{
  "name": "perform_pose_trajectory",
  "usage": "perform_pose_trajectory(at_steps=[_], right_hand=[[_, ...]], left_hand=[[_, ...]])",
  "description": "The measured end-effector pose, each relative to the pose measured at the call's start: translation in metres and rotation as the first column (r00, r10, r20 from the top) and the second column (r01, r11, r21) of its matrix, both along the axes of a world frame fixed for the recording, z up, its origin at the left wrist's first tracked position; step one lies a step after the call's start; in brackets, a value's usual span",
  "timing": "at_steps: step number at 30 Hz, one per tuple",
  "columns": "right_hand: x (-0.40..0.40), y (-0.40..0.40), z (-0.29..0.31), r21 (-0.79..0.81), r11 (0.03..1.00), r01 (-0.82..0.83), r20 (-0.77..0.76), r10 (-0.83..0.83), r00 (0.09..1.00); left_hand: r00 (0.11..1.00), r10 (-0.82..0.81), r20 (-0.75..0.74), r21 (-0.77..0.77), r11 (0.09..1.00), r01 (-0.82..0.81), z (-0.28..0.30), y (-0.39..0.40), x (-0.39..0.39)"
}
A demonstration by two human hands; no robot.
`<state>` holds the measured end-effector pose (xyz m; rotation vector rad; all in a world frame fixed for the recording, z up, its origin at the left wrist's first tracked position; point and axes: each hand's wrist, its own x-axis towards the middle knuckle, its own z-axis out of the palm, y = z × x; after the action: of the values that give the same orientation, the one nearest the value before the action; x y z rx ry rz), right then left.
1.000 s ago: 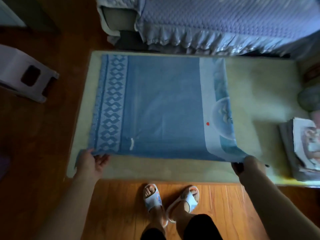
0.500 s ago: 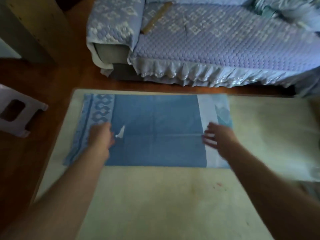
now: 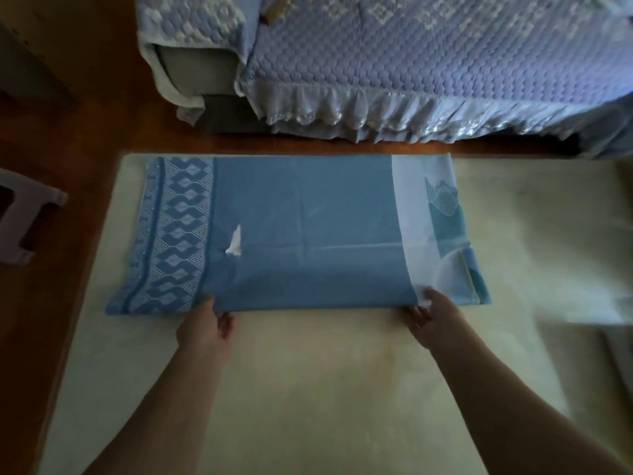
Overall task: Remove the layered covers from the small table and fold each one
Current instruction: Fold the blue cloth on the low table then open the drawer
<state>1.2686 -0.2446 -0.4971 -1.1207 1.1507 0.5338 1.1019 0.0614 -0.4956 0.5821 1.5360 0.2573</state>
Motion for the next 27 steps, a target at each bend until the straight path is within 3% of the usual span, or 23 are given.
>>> perform_pose_trajectory(at_steps=[6, 10, 13, 15, 16, 17, 19, 20, 21, 22, 23, 25, 27], right_hand=[[-0.026, -0.024, 0.015, -0.073, 0.997, -0.025, 0.042, 0.028, 0.999], [-0.102, -0.071, 0.017, -0.129, 0.992, 0.004, -0.064, -0.012, 0.998], [-0.159, -0.116, 0.000, -0.197, 0.966, -0.170, -0.183, 0.134, 0.974], [-0.176, -0.132, 0.002, -0.254, 0.898, -0.358, -0.264, 0.292, 0.919], [-0.172, -0.135, 0.004, -0.339, 0.847, -0.410, -0.303, 0.314, 0.900], [-0.166, -0.132, 0.010, -0.533, 0.702, -0.472, -0.289, 0.373, 0.882], [-0.147, -0.099, 0.024, -0.799, 0.278, -0.532, -0.392, 0.430, 0.813], [-0.138, -0.072, 0.031, -0.833, 0.169, -0.526, -0.398, 0.477, 0.784], [-0.128, -0.040, 0.035, -0.861, 0.057, -0.506, -0.358, 0.638, 0.682], [-0.122, -0.012, 0.028, -0.879, -0.006, -0.476, -0.282, 0.813, 0.510], [-0.113, 0.017, 0.019, -0.896, -0.084, -0.435, -0.225, 0.932, 0.283], [-0.087, 0.073, 0.002, -0.944, -0.152, -0.292, -0.134, 0.988, -0.080], [-0.052, 0.129, -0.007, -0.965, -0.189, -0.185, -0.128, 0.945, -0.300]], left_hand=[[0.997, -0.040, -0.066, -0.033, 0.999, 0.037, 0.007, 0.000, -0.030], [0.976, -0.069, -0.208, -0.138, 0.990, 0.041, 0.020, -0.039, -0.098], [0.940, -0.147, -0.309, -0.279, 0.959, 0.059, 0.027, -0.072, -0.150], [0.867, -0.338, -0.366, -0.363, 0.910, 0.201, 0.031, -0.074, -0.175], [0.776, -0.493, -0.394, -0.383, 0.856, 0.349, 0.033, -0.066, -0.181], [0.647, -0.644, -0.408, -0.380, 0.764, 0.521, 0.032, -0.054, -0.185], [0.354, -0.804, -0.477, -0.289, 0.524, 0.801, 0.031, -0.024, -0.179], [0.237, -0.798, -0.554, -0.213, 0.412, 0.886, 0.031, -0.009, -0.170], [0.192, -0.743, -0.641, -0.116, 0.342, 0.933, 0.031, 0.007, -0.158], [0.202, -0.674, -0.711, -0.001, 0.288, 0.958, 0.030, 0.020, -0.146], [0.229, -0.606, -0.762, 0.118, 0.218, 0.969, 0.028, 0.032, -0.133], [0.219, -0.504, -0.835, 0.277, -0.041, 0.960, 0.023, 0.058, -0.101], [0.165, -0.415, -0.895, 0.326, -0.354, 0.877, 0.007, 0.087, -0.065]])
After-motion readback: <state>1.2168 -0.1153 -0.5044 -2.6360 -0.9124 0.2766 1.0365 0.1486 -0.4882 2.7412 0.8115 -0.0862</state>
